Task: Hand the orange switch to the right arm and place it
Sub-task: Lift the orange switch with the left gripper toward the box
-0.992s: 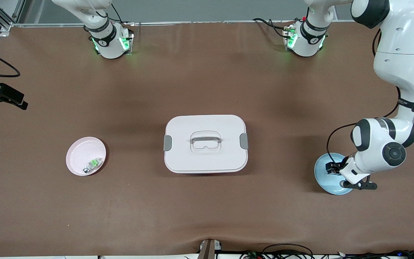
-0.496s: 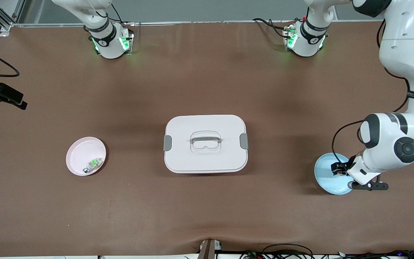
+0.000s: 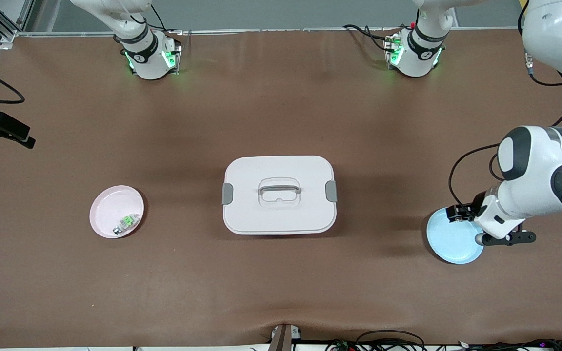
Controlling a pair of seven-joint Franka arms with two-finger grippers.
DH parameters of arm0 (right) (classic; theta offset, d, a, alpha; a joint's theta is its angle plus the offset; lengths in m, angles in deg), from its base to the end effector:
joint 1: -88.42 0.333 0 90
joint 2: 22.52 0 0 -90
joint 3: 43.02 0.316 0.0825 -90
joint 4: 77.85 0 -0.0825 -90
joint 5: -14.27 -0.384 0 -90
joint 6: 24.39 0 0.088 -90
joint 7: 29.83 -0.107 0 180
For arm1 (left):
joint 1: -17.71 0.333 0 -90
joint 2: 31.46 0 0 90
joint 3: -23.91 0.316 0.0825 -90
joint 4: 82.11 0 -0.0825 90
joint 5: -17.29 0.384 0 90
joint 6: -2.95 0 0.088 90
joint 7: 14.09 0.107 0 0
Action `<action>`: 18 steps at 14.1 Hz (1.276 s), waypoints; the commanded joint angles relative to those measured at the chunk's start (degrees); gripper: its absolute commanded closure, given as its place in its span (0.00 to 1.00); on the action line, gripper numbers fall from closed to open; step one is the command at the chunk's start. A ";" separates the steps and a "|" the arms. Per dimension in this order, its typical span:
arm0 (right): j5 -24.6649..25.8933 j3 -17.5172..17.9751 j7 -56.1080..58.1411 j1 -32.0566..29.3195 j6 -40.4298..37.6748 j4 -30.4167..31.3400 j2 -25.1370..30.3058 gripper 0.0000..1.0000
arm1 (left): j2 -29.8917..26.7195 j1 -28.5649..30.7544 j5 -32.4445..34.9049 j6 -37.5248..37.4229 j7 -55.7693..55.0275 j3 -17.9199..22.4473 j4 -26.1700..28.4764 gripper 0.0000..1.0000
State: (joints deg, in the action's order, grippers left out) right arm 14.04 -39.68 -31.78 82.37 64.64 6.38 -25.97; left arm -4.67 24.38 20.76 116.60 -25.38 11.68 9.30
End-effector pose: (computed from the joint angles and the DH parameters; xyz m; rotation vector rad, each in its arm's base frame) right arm 0.5715 -0.0277 0.6366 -3.1314 0.1275 -0.0372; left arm 0.6711 -0.0437 0.3613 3.1049 0.1441 -0.1147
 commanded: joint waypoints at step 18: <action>0.93 -0.26 0.19 -1.85 -1.66 -0.39 0.20 0.00 | -11.15 0.01 -22.27 -19.79 -33.14 -16.15 -2.90 1.00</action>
State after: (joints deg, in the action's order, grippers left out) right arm 14.17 -40.42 -31.76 81.17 63.76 6.41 -26.08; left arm -15.63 24.13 0.71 98.15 -53.26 -2.37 7.76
